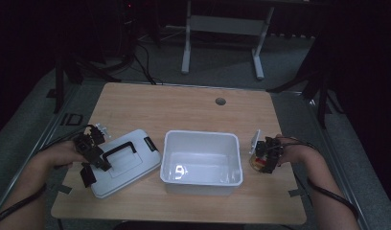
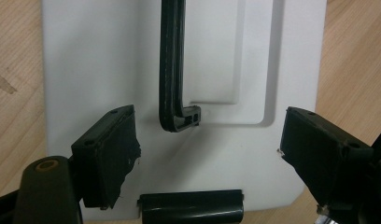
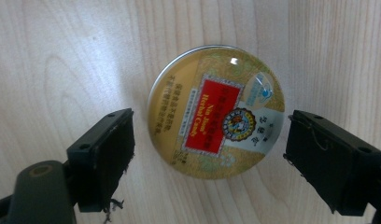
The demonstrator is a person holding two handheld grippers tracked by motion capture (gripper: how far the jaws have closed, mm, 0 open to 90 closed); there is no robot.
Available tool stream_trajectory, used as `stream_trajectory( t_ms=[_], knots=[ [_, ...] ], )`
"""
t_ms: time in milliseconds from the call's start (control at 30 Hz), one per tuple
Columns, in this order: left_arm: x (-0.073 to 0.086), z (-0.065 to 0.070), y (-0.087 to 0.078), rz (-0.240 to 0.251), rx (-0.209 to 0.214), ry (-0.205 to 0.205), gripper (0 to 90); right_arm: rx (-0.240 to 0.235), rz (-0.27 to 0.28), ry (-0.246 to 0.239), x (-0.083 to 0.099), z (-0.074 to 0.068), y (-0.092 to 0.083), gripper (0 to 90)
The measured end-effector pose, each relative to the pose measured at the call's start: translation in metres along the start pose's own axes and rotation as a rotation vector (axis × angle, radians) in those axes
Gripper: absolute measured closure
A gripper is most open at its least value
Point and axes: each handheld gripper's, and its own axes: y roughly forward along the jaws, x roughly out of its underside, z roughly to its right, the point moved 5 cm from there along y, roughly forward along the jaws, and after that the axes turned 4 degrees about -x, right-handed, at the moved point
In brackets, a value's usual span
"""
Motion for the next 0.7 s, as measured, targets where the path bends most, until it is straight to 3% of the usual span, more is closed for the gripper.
stream_trajectory(
  t_ms=[300,400,700],
  knots=[
    [0.0,0.0,0.002,-0.003,0.001,0.001,18.5,-0.024,-0.025,0.006,-0.001,0.003,0.016,14.9],
    [0.001,0.0,0.003,-0.003,0.002,0.002,18.5,-0.025,-0.031,0.003,-0.002,0.004,0.02,19.4],
    [0.002,0.0,0.002,-0.003,0.0,0.0,18.5,-0.013,-0.012,-0.007,-0.001,0.0,0.008,20.0]
  ],
)
